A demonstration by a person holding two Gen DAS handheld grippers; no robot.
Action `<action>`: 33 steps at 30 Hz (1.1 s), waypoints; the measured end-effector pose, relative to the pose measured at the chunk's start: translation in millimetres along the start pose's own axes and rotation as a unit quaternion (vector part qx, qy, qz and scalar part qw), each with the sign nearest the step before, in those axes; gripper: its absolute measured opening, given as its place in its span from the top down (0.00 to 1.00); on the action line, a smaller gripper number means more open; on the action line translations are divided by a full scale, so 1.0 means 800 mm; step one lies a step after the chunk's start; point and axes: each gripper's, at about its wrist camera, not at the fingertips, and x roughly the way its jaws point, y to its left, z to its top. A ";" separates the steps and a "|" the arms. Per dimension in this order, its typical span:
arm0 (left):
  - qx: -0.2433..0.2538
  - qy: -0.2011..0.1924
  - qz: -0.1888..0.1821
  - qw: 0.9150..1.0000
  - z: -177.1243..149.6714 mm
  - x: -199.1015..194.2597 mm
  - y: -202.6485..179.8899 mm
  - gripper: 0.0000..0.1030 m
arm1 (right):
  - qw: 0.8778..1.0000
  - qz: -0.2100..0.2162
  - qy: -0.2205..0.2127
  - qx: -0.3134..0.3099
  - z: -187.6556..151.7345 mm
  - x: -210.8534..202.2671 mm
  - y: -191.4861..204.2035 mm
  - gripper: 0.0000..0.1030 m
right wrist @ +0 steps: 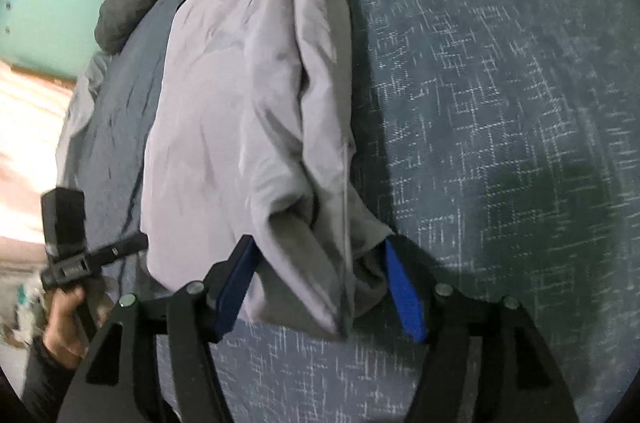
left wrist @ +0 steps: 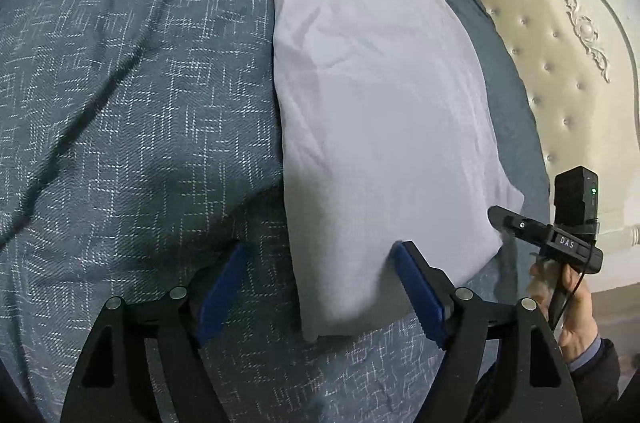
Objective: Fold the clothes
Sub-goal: 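Grasp the end of the folded grey jacket with the right tool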
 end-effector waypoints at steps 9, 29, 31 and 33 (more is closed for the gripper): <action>0.010 0.000 -0.026 1.000 -0.006 0.019 -0.016 0.23 | 1.000 0.027 -0.009 -0.006 0.001 -0.001 -0.006 0.35; 0.016 -0.010 -0.039 0.999 -0.014 0.013 -0.017 0.30 | 0.999 0.024 -0.009 -0.032 0.018 0.012 0.017 0.51; 0.017 -0.010 -0.038 0.999 -0.014 0.013 -0.018 0.30 | 0.999 0.027 -0.011 -0.032 0.018 0.013 0.017 0.57; 0.021 -0.011 -0.033 0.999 -0.014 0.013 -0.021 0.33 | 0.999 0.027 -0.015 -0.033 0.018 0.015 0.021 0.62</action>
